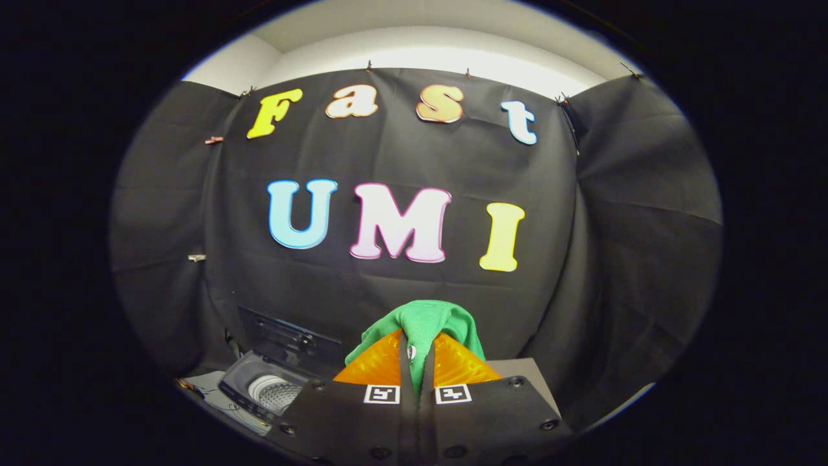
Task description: Put the clothes into the washing machine and then close the washing machine lid.
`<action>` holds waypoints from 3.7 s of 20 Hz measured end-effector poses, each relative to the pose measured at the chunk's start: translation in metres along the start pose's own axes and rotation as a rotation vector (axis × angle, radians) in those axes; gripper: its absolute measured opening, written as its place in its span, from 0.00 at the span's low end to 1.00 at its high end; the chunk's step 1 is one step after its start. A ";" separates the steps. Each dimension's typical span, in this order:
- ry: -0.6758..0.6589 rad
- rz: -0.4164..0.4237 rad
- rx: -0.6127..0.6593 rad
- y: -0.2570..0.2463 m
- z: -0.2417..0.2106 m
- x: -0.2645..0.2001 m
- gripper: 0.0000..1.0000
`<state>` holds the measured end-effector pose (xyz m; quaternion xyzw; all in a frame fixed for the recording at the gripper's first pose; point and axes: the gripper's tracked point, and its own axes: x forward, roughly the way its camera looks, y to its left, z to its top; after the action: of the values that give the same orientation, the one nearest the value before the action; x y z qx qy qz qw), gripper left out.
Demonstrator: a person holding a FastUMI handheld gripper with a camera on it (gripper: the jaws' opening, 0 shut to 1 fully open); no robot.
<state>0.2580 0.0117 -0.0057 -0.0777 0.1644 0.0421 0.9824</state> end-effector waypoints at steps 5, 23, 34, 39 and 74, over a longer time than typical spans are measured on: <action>-0.045 0.134 0.018 0.074 0.020 0.011 0.05; 0.176 0.642 0.024 0.320 -0.121 0.111 0.06; 0.441 0.750 -0.168 0.366 -0.260 0.139 0.06; 0.549 0.719 -0.235 0.360 -0.296 0.143 0.09; -0.136 0.358 0.015 0.310 -0.133 0.204 0.99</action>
<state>0.3741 0.3061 -0.2402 -0.0371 0.1089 0.2203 0.9686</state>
